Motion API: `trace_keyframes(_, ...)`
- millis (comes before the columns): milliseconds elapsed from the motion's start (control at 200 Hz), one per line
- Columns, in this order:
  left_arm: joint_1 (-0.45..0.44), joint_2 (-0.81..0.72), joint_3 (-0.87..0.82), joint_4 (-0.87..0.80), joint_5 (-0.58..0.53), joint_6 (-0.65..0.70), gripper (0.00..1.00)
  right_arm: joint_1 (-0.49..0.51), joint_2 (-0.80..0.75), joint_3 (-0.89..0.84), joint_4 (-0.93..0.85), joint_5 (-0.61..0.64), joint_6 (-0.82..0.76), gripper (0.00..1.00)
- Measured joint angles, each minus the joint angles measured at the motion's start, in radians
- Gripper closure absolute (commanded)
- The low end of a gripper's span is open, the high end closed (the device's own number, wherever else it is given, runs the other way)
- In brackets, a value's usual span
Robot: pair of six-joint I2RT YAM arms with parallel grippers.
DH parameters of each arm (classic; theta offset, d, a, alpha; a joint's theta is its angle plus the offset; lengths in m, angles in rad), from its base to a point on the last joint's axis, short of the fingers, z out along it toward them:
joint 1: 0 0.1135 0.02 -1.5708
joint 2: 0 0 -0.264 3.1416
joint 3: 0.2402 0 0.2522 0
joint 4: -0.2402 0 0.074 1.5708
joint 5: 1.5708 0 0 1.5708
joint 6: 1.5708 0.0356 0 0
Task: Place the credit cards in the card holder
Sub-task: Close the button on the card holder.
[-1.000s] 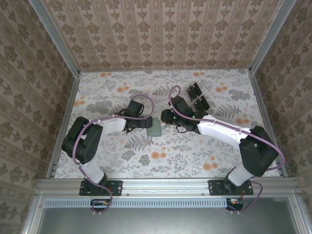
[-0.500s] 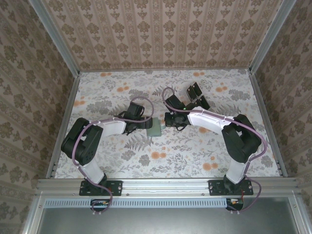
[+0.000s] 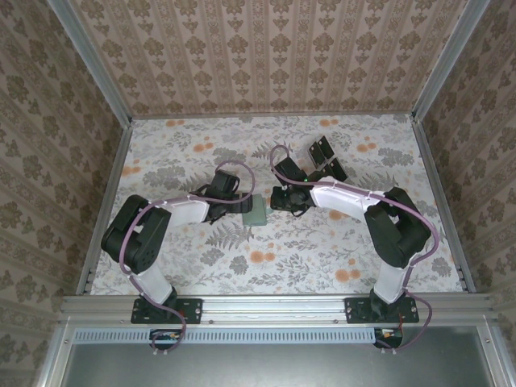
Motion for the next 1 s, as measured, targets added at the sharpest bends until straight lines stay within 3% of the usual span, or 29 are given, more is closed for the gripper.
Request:
trace_keyframes(415, 0.000, 0.000, 0.000, 0.002, 0.000, 0.000, 0.00, 0.000, 0.026, -0.001, 0.019, -0.026, 0.009, 0.83)
trace_keyframes(695, 0.000, 0.000, -0.004, 0.008, -0.001, 0.000, 0.00, 0.000, 0.028, -0.008, 0.037, -0.035, 0.018, 1.00)
trace_keyframes(1000, 0.000, -0.004, -0.012, 0.021, -0.002, -0.003, 0.00, 0.000, 0.028, -0.018, 0.087, -0.085, 0.031, 1.00)
